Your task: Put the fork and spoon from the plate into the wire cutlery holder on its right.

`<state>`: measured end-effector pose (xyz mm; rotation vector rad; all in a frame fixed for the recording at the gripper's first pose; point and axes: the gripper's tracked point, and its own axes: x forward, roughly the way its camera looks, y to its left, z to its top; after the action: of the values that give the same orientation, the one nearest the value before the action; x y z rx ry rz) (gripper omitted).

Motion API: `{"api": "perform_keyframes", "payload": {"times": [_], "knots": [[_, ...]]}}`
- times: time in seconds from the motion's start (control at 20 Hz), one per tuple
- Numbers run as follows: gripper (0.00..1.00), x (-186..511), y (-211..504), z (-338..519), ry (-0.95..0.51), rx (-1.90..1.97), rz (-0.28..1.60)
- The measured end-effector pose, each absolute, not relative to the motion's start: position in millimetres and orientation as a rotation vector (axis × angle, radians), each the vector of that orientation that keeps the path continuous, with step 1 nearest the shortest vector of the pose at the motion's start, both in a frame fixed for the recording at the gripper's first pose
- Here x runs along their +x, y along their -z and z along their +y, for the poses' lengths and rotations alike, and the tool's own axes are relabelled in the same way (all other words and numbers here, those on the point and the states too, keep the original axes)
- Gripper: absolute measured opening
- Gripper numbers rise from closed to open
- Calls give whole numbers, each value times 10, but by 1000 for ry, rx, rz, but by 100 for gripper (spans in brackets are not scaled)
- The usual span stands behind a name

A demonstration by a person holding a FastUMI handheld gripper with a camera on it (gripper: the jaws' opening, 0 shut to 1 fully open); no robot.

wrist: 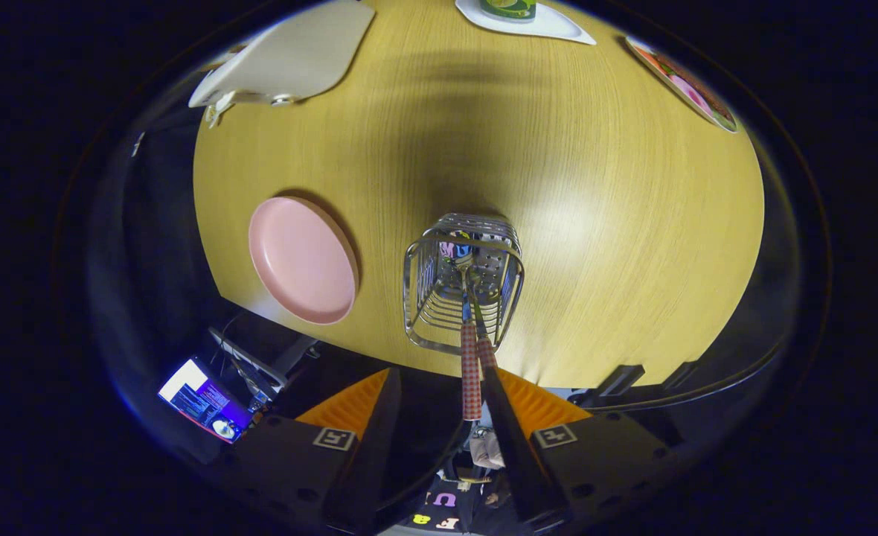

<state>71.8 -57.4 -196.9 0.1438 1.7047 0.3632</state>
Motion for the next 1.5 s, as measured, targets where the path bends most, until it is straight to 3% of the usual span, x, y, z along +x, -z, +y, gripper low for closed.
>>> {"api": "perform_keyframes", "payload": {"times": [0.05,0.25,0.95,1.5], "knots": [[89,729,1903,-596,-369,157,1657],[99,767,1727,-718,-335,214,1428],[99,584,1130,-758,-281,136,669],[99,346,1006,-860,-369,29,437]]}}
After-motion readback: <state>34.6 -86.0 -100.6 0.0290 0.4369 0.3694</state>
